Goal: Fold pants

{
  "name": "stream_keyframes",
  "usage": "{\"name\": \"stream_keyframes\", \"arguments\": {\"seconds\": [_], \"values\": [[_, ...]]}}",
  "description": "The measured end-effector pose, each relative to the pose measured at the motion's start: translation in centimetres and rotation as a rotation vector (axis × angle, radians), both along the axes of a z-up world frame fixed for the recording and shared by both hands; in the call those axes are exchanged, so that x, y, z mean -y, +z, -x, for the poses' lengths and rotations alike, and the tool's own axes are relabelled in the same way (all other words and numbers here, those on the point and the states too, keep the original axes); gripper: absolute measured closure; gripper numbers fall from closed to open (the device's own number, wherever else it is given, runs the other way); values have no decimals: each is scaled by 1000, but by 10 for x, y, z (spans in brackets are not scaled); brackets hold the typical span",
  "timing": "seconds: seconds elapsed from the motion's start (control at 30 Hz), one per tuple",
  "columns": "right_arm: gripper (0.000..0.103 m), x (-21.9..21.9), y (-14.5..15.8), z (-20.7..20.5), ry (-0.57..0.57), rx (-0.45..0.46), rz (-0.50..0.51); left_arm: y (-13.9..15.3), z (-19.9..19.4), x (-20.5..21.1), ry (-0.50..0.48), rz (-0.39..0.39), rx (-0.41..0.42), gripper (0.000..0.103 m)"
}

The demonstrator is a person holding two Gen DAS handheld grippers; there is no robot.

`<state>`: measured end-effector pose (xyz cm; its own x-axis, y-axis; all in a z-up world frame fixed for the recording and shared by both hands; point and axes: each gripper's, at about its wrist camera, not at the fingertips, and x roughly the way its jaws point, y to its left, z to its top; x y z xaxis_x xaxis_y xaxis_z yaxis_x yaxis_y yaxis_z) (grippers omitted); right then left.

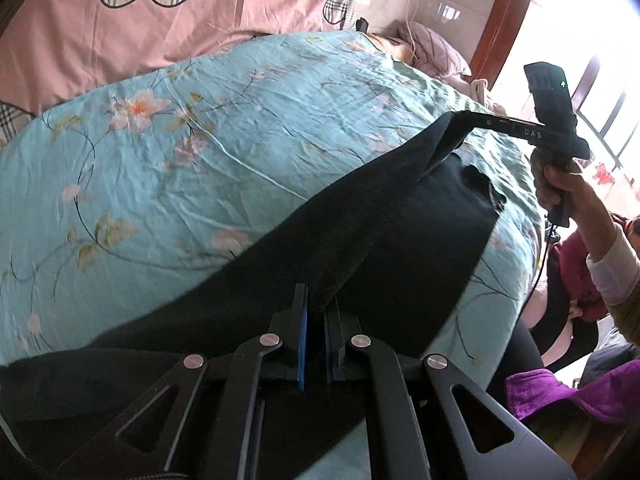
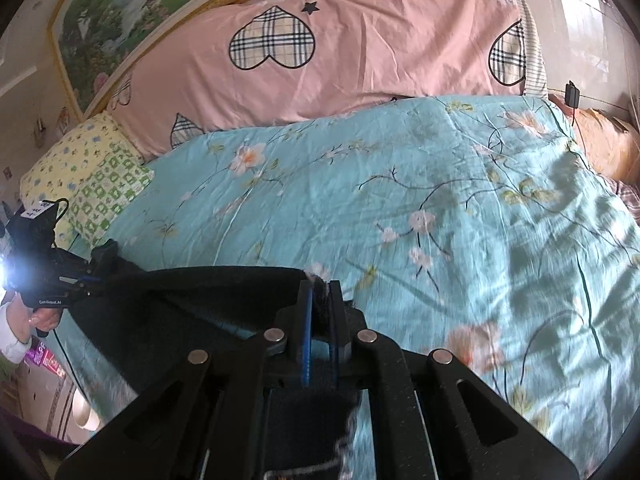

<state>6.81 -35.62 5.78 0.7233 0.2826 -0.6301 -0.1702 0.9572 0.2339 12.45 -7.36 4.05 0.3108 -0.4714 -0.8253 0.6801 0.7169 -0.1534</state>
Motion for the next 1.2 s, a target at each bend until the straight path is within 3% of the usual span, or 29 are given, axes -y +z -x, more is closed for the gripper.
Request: {"name": "stream_keyframes", "arguments": {"seconds": [0.33,0.63,0.93,1.07,1.2], "values": [[95,-6,-7,50,70,16,36,-11,41,-8,-2,-1,6,99],[96,-12,-35,75,60,-62,119,-27,53,0,-14,-29,2,99],[96,-10,-36,89,46,-88,174,-40,60,7,-26,-37,-8,98],[96,-12,-50,88,36,-130,191,-50,61,7,-26,-50,-32,95],[91,-17,-50,91,28,-143,199,-52,60,3,-9,-30,-62,84]]}}
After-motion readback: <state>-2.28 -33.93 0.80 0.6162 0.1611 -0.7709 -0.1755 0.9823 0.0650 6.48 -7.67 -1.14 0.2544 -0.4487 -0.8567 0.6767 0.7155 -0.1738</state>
